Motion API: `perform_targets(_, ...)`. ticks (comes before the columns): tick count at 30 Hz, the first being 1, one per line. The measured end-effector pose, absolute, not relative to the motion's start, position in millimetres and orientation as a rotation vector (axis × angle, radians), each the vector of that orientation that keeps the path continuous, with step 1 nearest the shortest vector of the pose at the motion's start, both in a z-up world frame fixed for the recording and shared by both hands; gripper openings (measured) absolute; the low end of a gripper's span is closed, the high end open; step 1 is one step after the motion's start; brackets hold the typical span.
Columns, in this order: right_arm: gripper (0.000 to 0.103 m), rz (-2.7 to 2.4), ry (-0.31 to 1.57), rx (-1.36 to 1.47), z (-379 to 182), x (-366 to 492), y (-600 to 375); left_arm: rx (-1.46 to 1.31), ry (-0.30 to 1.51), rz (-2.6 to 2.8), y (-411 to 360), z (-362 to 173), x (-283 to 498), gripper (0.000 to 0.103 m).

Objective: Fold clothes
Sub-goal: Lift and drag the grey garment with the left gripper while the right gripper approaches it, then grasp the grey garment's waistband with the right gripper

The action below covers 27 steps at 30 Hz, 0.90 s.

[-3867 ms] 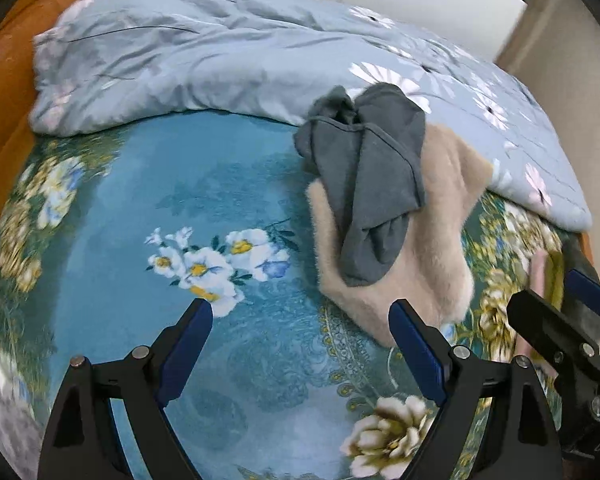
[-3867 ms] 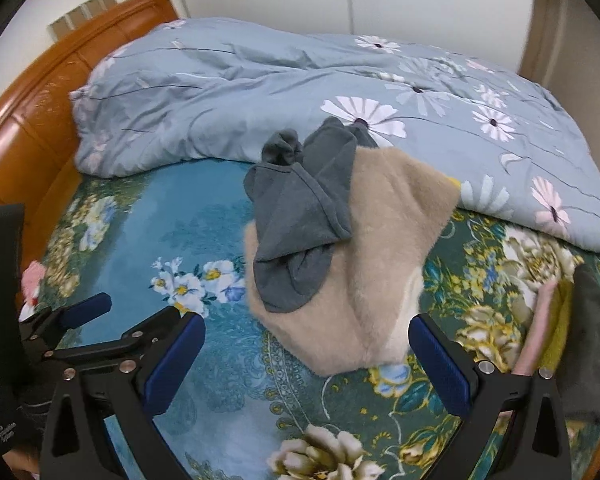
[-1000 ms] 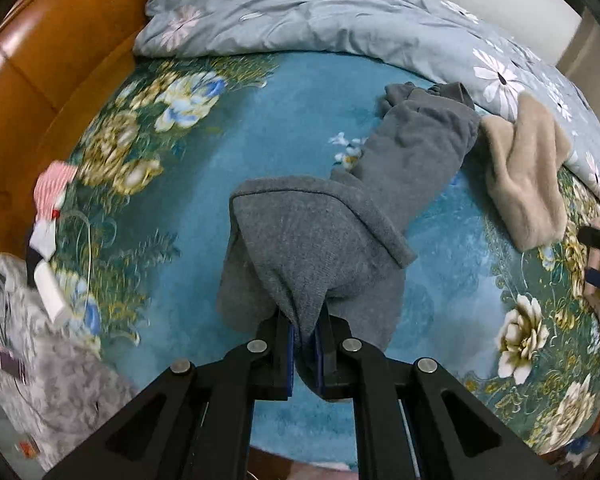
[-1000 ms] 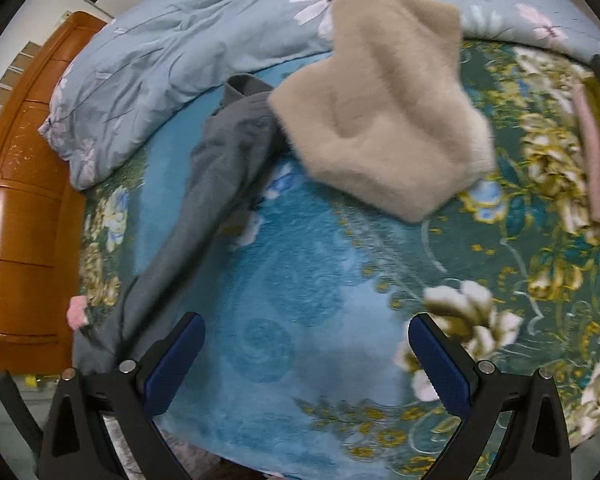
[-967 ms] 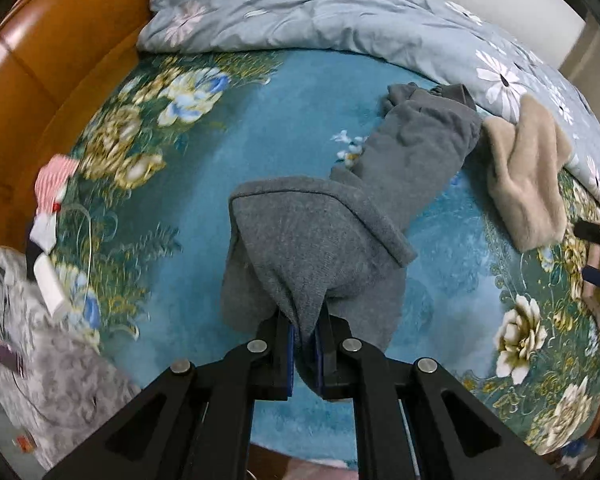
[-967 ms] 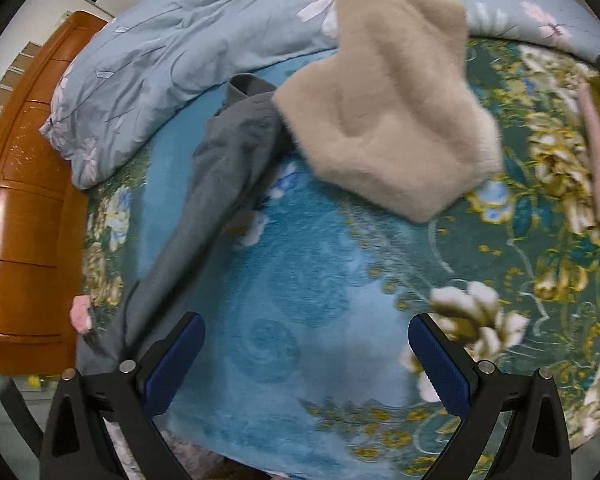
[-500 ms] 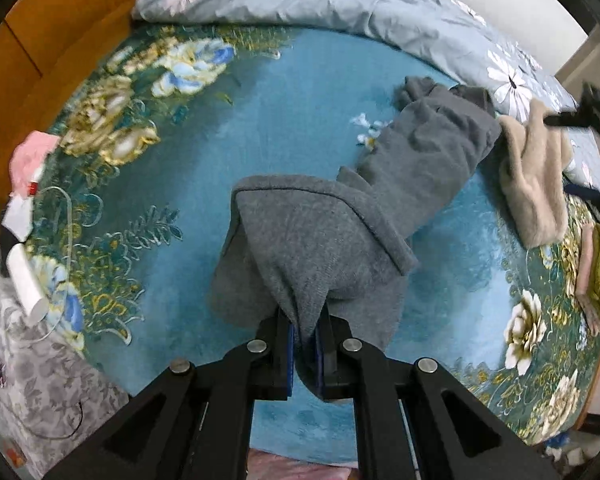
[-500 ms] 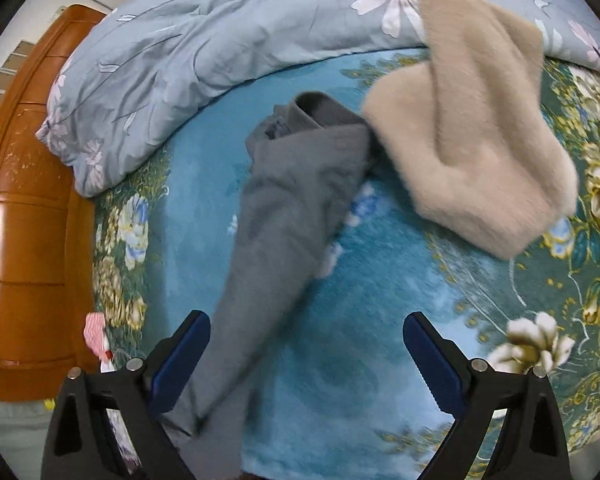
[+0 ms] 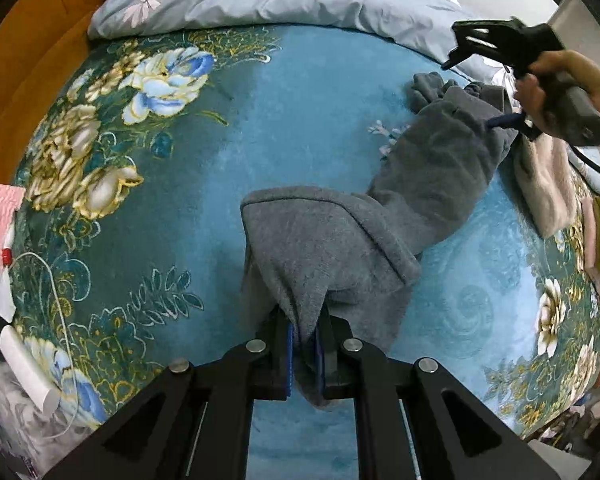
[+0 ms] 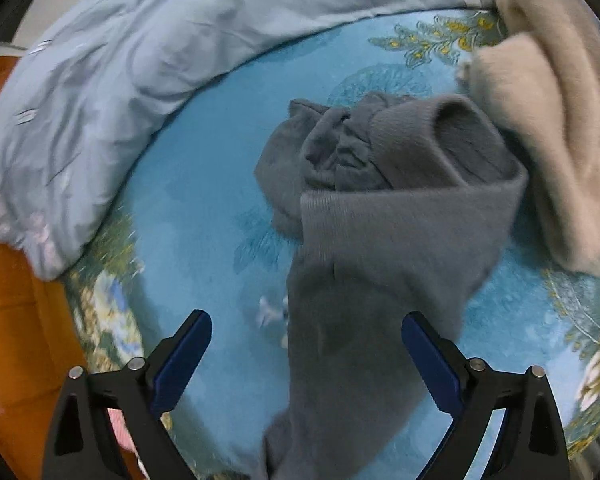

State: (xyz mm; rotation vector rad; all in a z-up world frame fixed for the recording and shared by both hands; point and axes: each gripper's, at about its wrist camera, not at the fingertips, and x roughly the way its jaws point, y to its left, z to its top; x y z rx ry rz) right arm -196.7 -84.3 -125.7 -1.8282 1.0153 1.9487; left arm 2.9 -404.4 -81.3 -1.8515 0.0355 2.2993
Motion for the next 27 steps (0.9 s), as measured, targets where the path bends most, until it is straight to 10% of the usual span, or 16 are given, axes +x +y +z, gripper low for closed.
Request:
perform_targets(13, 0.059, 1.76, 0.921, -1.798, -178.7, -226.0, -67.3, -1.855, 0.024, 2.23, -411.4, -93.1, 7.7, 0.009)
perform_targets(20, 0.014, 1.875, 0.906, -1.807, -155.2, -209.5, -62.2, -1.864, 0.031, 2.226, -408.0, -91.1, 8.1, 0.01)
perform_targets(27, 0.011, 1.971, 1.066, -1.704, -104.8, -144.9, -24.7, -1.855, 0.082, 2.201, -392.3, -84.8, 15.9, 0.01)
